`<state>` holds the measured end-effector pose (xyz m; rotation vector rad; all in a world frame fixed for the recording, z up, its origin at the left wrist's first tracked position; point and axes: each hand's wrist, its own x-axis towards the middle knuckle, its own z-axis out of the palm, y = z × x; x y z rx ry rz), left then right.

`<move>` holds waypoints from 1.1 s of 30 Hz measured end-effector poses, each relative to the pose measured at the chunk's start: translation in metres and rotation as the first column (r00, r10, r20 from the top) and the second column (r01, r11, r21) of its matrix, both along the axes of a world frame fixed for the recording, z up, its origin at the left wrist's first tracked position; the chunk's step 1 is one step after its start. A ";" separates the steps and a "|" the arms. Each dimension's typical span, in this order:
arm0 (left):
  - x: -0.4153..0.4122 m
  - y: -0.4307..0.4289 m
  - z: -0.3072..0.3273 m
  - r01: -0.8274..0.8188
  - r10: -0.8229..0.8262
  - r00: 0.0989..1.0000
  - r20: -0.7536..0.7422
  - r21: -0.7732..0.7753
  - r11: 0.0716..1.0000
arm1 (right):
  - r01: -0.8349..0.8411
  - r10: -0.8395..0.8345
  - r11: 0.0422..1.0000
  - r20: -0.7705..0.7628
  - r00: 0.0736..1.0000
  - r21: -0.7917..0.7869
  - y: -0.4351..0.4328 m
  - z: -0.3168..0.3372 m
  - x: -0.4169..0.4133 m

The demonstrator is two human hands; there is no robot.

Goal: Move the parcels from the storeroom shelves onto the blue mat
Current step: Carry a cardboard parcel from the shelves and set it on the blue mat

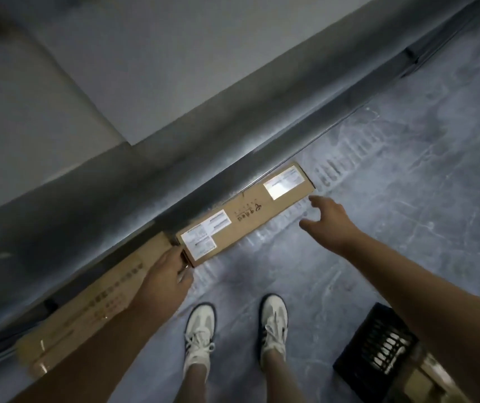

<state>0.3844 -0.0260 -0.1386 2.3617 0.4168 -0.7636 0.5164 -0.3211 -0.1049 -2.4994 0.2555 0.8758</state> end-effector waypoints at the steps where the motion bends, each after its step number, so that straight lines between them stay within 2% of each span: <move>1: 0.001 -0.002 -0.015 -0.024 0.024 0.999 -0.027 0.022 0.999 | -0.010 0.010 1.000 -0.006 1.000 -0.019 -0.007 -0.017 0.012; 6: 0.011 -0.016 -0.059 -0.292 0.291 0.956 -0.037 -0.013 0.956 | 0.037 -0.031 0.993 0.052 0.998 -0.108 -0.027 -0.078 0.072; 9: 0.021 -0.023 -0.071 -0.525 0.522 0.851 -0.054 -0.065 0.849 | 0.104 -0.104 0.994 -0.026 0.994 0.015 -0.030 -0.099 0.090; 11: 0.026 -0.029 -0.073 -0.655 0.640 0.755 -0.142 -0.125 0.745 | 0.141 -0.129 0.984 -0.113 0.985 0.110 -0.033 -0.106 0.093; 15: 0.023 -0.038 -0.066 -0.720 0.656 0.681 -0.327 -0.133 0.681 | 0.231 -0.194 0.942 -0.166 0.967 0.243 -0.039 -0.101 0.080; 19: 0.016 -0.056 -0.028 -0.666 0.586 0.734 -0.343 -0.195 0.720 | 0.315 -0.268 0.870 -0.173 0.948 0.380 -0.053 -0.070 0.062; 22: 0.024 -0.093 0.005 -0.660 0.565 0.750 -0.345 -0.319 0.680 | 0.345 -0.252 0.784 -0.244 0.937 0.516 -0.034 -0.045 0.040; 23: 0.027 -0.107 0.012 -0.686 0.592 0.727 -0.347 -0.324 0.652 | 0.340 -0.282 0.789 -0.190 0.940 0.511 -0.028 -0.042 0.034; 24: 0.030 -0.118 0.012 -0.722 0.636 0.691 -0.344 -0.312 0.617 | 0.306 -0.311 0.838 -0.066 0.948 0.452 -0.028 -0.046 0.034; 25: 0.035 -0.127 0.009 -0.762 0.674 0.648 -0.354 -0.296 0.576 | 0.228 -0.269 0.906 0.071 0.960 0.356 -0.033 -0.052 0.040; 26: 0.039 -0.134 0.003 -0.805 0.701 0.593 -0.396 -0.283 0.521 | 0.125 -0.160 0.965 0.142 0.977 0.231 -0.044 -0.060 0.049; 28: 0.048 -0.141 -0.019 -0.866 0.728 0.500 -0.469 -0.293 0.406 | -0.074 0.073 0.997 0.076 0.994 0.002 -0.071 -0.085 0.064; 30: 0.054 -0.139 -0.047 -0.880 0.772 0.461 -0.437 -0.337 0.335 | -0.255 0.258 0.966 0.068 0.964 -0.046 -0.085 -0.110 0.070; 31: 0.054 -0.134 -0.056 -0.889 0.814 0.433 -0.387 -0.333 0.315 | -0.289 0.291 0.957 0.118 0.950 -0.035 -0.085 -0.119 0.070; 33: 0.045 -0.120 -0.072 -0.900 0.860 0.409 -0.306 -0.291 0.324 | -0.234 0.239 0.971 0.214 0.947 -0.051 -0.078 -0.123 0.077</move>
